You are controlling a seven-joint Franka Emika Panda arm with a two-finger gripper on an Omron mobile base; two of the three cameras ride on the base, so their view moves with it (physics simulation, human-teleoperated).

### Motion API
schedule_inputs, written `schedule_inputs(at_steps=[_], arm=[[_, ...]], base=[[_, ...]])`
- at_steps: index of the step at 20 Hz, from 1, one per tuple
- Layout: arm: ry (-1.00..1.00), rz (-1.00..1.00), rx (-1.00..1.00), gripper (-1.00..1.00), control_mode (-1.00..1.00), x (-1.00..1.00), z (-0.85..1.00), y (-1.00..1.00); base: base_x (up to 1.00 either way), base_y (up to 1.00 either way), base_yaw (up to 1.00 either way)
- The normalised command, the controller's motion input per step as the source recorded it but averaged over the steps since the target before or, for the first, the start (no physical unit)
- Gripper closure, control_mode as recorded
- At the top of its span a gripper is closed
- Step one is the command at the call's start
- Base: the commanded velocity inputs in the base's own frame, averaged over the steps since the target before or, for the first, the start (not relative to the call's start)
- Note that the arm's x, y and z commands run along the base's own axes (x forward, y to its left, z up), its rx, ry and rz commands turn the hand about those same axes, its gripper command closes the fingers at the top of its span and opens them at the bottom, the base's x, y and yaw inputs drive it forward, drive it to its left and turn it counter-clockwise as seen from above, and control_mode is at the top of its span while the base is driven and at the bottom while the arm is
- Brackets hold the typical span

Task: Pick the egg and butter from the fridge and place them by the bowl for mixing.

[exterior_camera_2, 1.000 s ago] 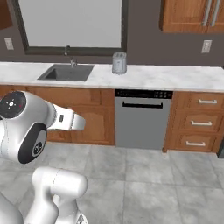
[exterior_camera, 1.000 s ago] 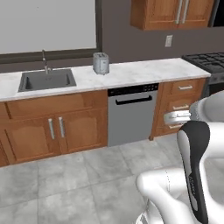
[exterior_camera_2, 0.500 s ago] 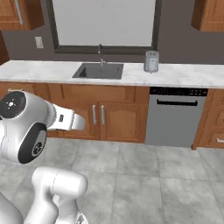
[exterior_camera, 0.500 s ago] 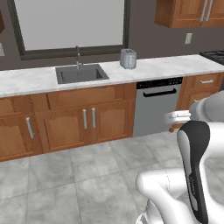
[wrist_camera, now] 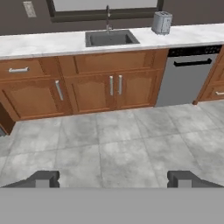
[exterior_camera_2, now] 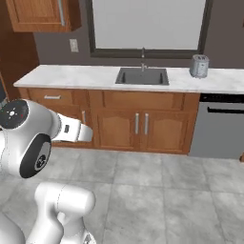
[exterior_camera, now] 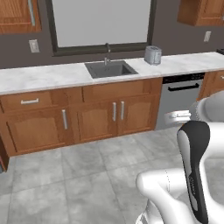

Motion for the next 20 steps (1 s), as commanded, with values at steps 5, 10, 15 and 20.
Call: schedule_inputs(at_steps=[5, 10, 15, 20], arm=[[0.00, 0.00, 0.00, -1.00, 1.00, 0.00, 0.00, 0.00], [0.00, 0.00, 0.00, -1.00, 1.00, 0.00, 0.00, 0.00], [0.00, 0.00, 0.00, -1.00, 1.00, 0.00, 0.00, 0.00], [0.00, 0.00, 0.00, -1.00, 1.00, 0.00, 0.00, 0.00]], base=[[-0.44, 1.00, 0.00], [-0.44, 1.00, 0.00], [-0.40, 1.00, 0.01], [-0.44, 1.00, 0.01]])
